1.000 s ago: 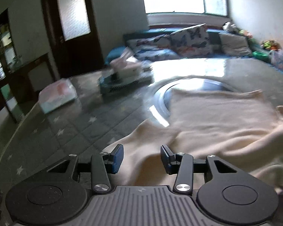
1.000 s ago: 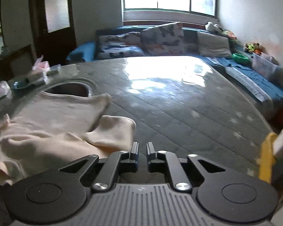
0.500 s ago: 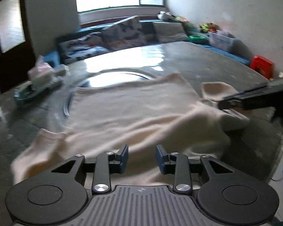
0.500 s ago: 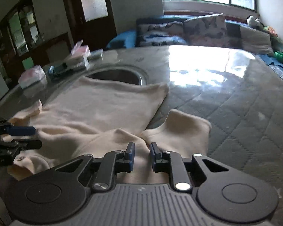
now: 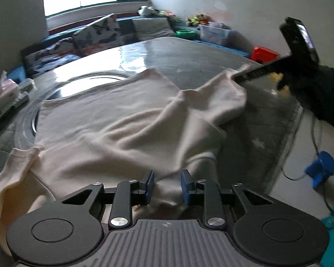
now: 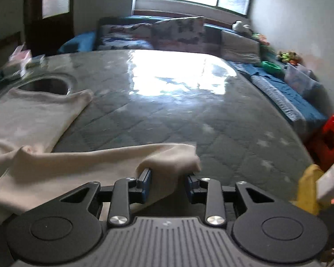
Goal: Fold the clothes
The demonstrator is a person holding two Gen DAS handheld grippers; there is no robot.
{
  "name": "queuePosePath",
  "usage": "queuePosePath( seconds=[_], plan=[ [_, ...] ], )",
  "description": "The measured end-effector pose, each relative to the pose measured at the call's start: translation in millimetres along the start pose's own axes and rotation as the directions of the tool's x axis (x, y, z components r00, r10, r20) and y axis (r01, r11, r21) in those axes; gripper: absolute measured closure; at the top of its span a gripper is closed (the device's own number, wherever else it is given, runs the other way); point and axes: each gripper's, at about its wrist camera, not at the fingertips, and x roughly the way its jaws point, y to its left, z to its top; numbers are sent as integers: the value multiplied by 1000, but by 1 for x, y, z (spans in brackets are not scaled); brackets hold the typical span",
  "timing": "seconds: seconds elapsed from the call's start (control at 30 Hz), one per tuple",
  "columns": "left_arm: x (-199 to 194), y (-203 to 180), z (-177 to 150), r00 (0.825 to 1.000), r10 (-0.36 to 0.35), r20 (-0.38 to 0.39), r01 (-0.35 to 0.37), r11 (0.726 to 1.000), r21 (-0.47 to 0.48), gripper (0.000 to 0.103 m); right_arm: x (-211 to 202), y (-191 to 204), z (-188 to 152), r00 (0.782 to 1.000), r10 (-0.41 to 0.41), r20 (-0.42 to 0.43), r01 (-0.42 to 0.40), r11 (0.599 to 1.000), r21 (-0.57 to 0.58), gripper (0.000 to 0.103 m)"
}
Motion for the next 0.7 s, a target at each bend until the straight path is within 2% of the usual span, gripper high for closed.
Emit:
queuePosePath(
  seconds=[0.1, 0.17, 0.3, 0.4, 0.53, 0.67, 0.7],
  plan=[
    [-6, -5, -4, 999, -32, -3, 32, 999, 35, 74, -9, 4, 3, 998, 58, 25, -59, 998, 8, 72],
    [-8, -5, -1, 1000, -20, 13, 19, 999, 44, 74, -16, 9, 6, 993, 110, 41, -111, 994, 9, 72],
    [-10, 8, 15, 998, 35, 55, -35, 999, -12, 72, -18, 31, 14, 967, 250, 39, -250, 968, -12, 72],
    [-7, 31, 28, 991, 124, 48, -120, 989, -83, 72, -10, 46, 25, 950, 312, 29, -311, 950, -24, 72],
    [9, 77, 47, 964, 265, -3, -260, 943, -208, 72, 11, 63, 47, 936, 351, 3, -351, 936, -35, 72],
    [28, 125, 65, 926, 372, -67, -374, 874, -310, 72, 39, 69, 66, 927, 375, -32, -375, 927, 6, 72],
    [33, 135, 70, 920, 384, -76, -388, 866, -316, 71, 47, 70, 70, 927, 374, -37, -374, 928, 12, 72]
  ],
)
